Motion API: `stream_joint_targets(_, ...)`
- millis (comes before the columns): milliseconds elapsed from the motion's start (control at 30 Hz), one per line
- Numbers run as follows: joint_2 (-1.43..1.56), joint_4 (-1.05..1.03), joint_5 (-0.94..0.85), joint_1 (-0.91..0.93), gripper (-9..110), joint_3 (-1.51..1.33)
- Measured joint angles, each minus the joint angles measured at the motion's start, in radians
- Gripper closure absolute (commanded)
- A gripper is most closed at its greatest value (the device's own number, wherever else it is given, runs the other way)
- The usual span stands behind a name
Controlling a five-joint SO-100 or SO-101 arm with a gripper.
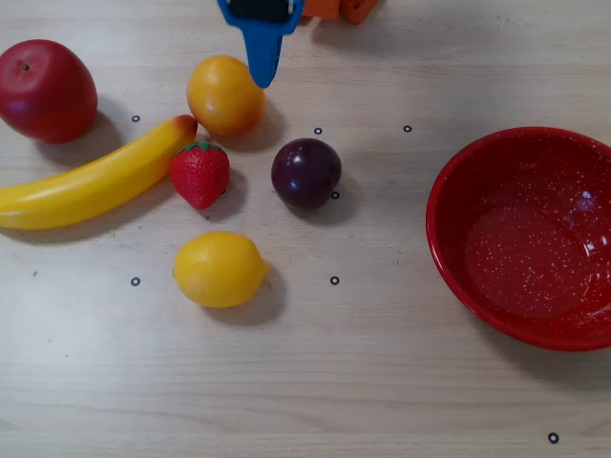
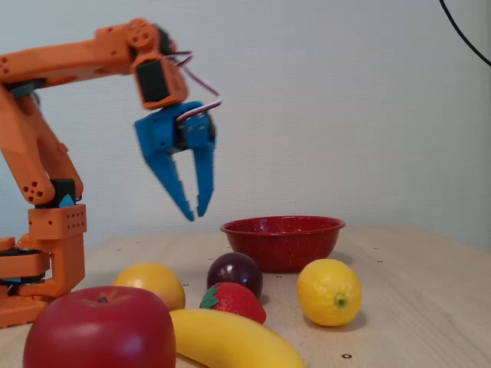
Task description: Put the lemon in the red bowl.
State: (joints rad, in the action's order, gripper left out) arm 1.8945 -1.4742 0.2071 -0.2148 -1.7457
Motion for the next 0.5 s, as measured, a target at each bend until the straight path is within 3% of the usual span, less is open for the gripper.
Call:
stream_joint_targets(267, -0.265, -0.118, 0.003, 0.000, 99, 0.347)
stream_joint_targets(500, -0.471, -0.166, 0.011, -0.052, 90, 0.557)
